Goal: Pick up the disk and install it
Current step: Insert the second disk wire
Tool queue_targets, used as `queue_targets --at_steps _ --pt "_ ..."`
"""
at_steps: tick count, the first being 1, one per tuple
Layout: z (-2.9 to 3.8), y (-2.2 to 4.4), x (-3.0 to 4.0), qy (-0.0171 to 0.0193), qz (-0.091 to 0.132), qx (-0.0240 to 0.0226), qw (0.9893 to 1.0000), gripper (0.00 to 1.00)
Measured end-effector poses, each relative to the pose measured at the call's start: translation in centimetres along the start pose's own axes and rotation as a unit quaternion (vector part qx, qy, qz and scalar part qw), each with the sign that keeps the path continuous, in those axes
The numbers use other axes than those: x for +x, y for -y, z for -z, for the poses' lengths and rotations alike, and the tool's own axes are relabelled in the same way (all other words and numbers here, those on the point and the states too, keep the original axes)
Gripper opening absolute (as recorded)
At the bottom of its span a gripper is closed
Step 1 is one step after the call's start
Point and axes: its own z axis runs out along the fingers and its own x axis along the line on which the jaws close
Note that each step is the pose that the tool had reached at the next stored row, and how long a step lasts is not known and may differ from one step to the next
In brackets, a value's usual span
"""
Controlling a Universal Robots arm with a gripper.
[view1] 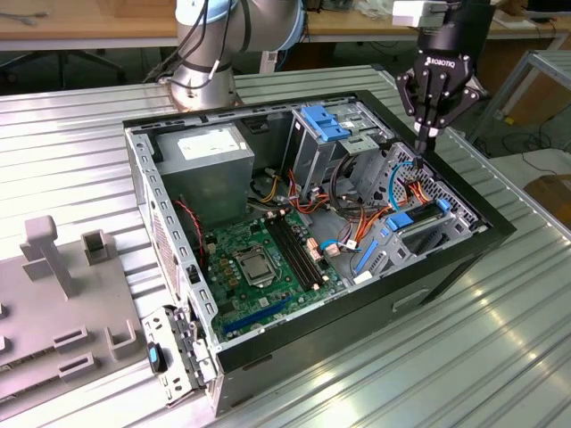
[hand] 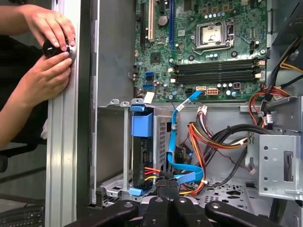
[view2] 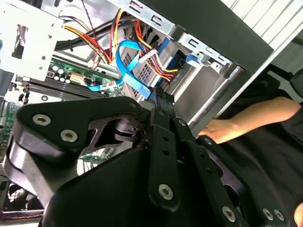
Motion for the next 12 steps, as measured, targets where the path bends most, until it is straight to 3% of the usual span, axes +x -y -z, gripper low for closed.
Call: queue_targets --at_steps 4,6,11,12 --pt "-0.01 0.0 0.0 -0.0014 0.0 0.0001 1.0 0.11" --pt "-0.01 0.0 -0.1 -0.0041 0.0 0.0001 1.0 0.11" --pt "0.0 0.0 -0.1 -0.0044 0.0 0.0001 1.0 0.11" --pt "0.0 0.0 -0.1 -0.0044 0.0 0.0001 1.0 0.24"
